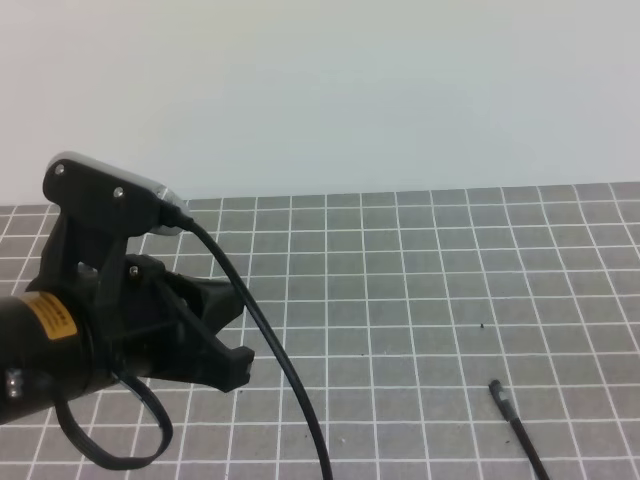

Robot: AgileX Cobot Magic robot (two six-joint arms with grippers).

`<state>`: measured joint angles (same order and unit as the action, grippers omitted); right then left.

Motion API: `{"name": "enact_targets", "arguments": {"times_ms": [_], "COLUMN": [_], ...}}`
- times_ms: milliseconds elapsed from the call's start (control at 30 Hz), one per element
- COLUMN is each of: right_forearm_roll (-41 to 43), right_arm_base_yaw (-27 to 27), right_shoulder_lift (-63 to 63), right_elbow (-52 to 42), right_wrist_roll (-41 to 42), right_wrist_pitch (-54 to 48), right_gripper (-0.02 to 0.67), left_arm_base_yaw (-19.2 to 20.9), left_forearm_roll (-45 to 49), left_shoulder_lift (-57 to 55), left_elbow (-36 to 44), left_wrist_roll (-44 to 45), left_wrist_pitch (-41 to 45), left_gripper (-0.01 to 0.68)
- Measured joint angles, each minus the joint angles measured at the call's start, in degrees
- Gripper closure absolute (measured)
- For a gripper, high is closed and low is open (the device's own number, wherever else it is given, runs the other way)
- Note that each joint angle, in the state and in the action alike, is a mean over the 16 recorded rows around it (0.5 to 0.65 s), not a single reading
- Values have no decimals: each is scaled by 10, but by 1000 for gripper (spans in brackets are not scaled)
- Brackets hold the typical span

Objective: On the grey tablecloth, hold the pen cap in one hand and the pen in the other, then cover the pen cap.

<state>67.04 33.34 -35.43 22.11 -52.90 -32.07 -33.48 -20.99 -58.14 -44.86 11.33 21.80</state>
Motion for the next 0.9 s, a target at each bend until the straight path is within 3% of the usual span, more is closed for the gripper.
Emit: {"name": "enact_targets", "arguments": {"times_ms": [200,467,733,900], "right_forearm_roll": [61,67,67,67], "right_arm_base_yaw": [0,0,0,0], "right_shoulder_lift": [24,25,25,25], "right_elbow": [-35,-39,-39,-39], "right_wrist_roll": [-41,-43,-43,-43], "right_wrist_pitch": [-37,-71,-72,-71], "right_gripper": [652,652,652,652], "left_arm_base_yaw": [0,0,9,37], "left_forearm_roll": [0,4,82,127], "left_shoulder_lift": [0,0,13,51], "left_elbow": [0,0,0,1], "left_wrist_roll": [-1,-1,15,18], "left_wrist_pitch": [3,8,-2,5], "left_gripper": [673,673,673,673]}}
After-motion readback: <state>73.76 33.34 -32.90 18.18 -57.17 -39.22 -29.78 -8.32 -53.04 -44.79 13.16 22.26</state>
